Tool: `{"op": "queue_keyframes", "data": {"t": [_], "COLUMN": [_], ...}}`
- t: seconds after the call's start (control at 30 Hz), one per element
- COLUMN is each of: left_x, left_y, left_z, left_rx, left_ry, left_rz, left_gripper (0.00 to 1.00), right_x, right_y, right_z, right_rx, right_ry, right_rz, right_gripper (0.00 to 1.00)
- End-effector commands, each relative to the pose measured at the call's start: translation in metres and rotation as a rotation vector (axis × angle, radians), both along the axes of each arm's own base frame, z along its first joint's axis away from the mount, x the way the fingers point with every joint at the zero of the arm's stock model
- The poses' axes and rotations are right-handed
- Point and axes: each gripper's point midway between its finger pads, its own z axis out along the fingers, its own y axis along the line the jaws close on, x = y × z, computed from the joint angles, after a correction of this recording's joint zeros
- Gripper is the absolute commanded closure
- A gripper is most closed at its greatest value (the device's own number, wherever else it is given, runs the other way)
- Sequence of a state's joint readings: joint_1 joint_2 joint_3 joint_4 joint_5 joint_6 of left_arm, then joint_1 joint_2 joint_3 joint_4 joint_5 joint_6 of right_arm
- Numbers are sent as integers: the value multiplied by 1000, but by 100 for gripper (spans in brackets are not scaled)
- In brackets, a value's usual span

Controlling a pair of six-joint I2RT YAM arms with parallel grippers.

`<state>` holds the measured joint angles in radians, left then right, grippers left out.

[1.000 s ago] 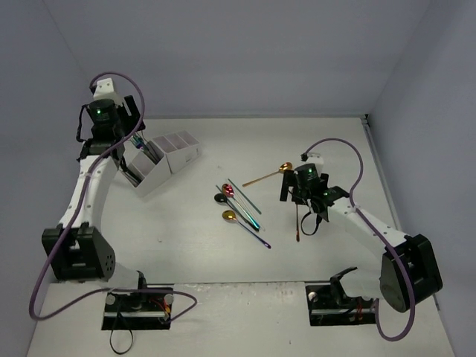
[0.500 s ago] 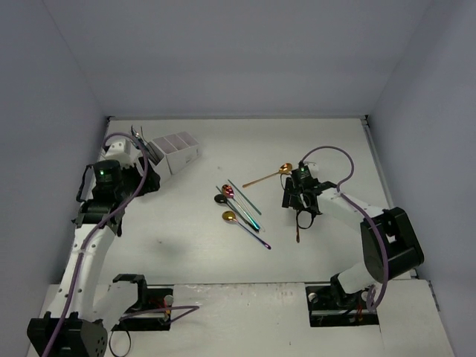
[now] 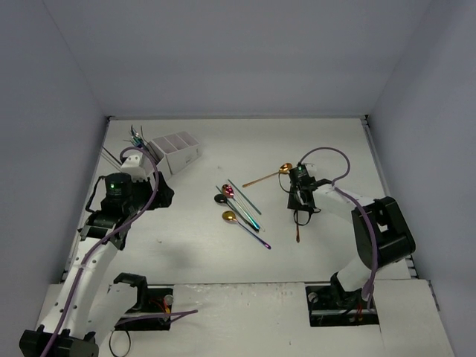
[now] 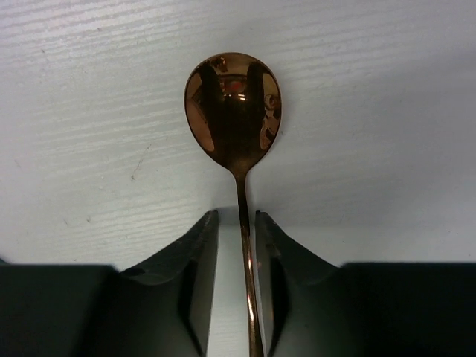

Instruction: Sort the eating utensils into containers

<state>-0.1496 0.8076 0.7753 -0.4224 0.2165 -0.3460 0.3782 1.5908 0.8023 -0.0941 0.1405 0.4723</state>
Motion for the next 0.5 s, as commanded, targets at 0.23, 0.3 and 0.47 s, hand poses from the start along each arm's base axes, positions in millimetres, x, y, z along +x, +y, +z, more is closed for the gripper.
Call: {"op": "queue_keyframes", "data": {"t": [0.23,0.3,0.47], "left_x": [9,8,8], "left_y": [-22,-36,-84], "left_z": [27,40,70], "left_rx": [-61,-85,-132], "left_ry": [-79,-102,-150], "left_rz": [-82,-124,-248], "left_gripper": [27,27,27], "right_x": [25,33,30], "right_y": [23,42,114], "right_z": [31,56,130], "right_rx": [27,43,115], "right_ry": [-83,-156,-356], "right_rz": [87,159,421], "right_gripper": [100,100,100]}}
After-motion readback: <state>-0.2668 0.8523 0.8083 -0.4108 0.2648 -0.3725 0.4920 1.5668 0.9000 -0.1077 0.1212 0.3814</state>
